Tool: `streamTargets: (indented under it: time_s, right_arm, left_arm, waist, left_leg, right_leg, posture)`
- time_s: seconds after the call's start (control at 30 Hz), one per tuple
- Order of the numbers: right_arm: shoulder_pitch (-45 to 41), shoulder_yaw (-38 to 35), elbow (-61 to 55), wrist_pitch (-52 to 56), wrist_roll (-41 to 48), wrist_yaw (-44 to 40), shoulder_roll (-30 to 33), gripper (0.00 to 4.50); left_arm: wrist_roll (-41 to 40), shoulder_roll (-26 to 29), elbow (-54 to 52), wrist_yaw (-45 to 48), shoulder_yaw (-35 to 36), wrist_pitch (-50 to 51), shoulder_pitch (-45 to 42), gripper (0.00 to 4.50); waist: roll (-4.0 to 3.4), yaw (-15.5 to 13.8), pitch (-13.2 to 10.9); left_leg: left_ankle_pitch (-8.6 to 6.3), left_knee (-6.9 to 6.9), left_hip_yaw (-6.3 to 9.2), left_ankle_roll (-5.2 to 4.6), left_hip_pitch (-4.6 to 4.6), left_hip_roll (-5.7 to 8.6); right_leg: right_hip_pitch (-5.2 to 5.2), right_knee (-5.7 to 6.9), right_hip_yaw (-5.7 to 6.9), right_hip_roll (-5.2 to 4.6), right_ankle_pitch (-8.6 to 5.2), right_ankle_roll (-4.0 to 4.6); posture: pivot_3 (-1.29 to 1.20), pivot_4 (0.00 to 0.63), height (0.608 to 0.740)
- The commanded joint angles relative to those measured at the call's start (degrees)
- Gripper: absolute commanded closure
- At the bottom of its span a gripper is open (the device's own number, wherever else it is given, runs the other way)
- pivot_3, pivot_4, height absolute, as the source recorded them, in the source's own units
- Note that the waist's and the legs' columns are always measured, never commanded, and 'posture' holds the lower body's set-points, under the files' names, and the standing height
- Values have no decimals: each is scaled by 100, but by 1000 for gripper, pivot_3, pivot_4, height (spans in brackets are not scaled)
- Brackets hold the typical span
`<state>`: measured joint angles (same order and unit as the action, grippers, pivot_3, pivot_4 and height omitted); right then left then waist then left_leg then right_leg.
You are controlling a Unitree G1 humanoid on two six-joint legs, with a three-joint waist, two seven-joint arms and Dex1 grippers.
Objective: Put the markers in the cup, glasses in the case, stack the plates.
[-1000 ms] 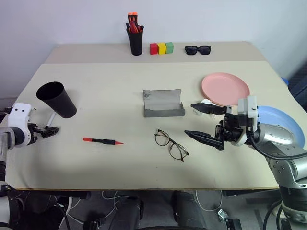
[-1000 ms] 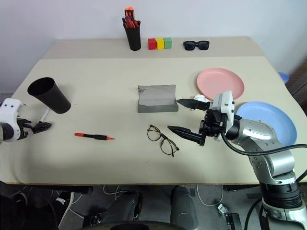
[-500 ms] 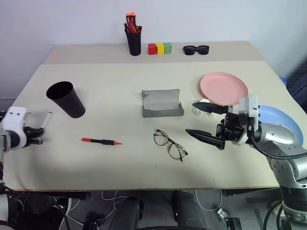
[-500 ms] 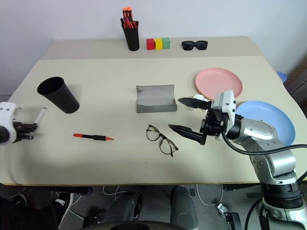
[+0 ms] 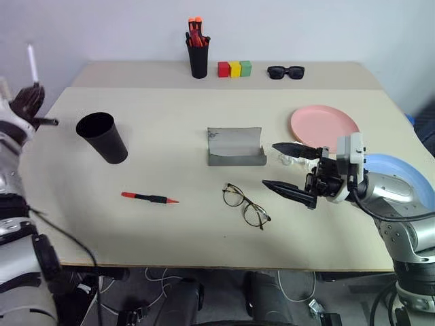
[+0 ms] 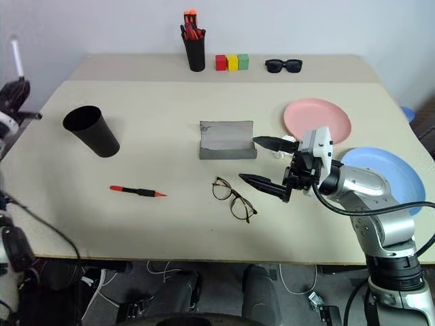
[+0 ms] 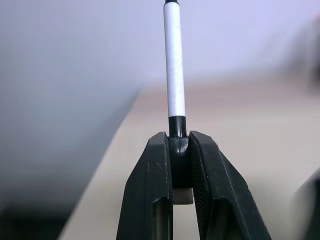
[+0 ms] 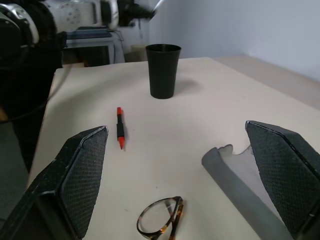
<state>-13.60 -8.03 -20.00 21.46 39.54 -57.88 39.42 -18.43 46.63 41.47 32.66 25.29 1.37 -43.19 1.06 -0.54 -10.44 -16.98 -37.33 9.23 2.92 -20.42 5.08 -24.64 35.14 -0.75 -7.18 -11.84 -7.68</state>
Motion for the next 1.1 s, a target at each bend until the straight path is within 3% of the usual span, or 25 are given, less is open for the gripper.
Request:
streamTargets:
  time_s: [0.03,0.33,0.63,0.8,1.1]
  right_arm:
    - [-66,-95,-35,-105,10,-13,-32,0]
    - [48,-198,-76,-143,-8,62,-21,0]
    - [65,-213,-35,-171,-15,24,-24,0]
    - [4,-383,-29,-106,224,-47,-27,0]
    - [-29,-449,-160,41,621,7,-96,0]
  left_arm:
    - [-440,-247,-413,394,167,-480,-249,4476]
    - [-971,-896,-1412,630,278,-419,383,4476]
    - [-1196,-952,-2153,473,449,-245,1250,4476]
    - [-1241,-1068,-1959,489,655,-515,1616,4476]
    - [-932,-1265,-1099,535,463,-1483,1295,4476]
  waist:
    - [0,61,0]
    - [0,157,0]
    - [1,115,-1]
    - [1,115,-1]
    - [3,85,0]
  left_leg:
    - [0,2,-1,0,1,0]
    - [-1,7,-9,-1,3,-2]
    - [-2,4,-8,-3,3,-1]
    - [-2,5,-9,-3,5,-2]
    - [-2,2,-8,-3,5,-1]
  right_leg:
    - [-1,0,-1,0,0,0]
    - [-8,5,-9,3,1,0]
    - [-4,2,-11,3,1,0]
    - [-4,2,-12,4,1,0]
    - [3,-4,-10,4,2,1]
  posture:
    - [0,150,740]
    - [0,150,740]
    - [0,150,740]
    - [0,150,740]
    - [0,150,740]
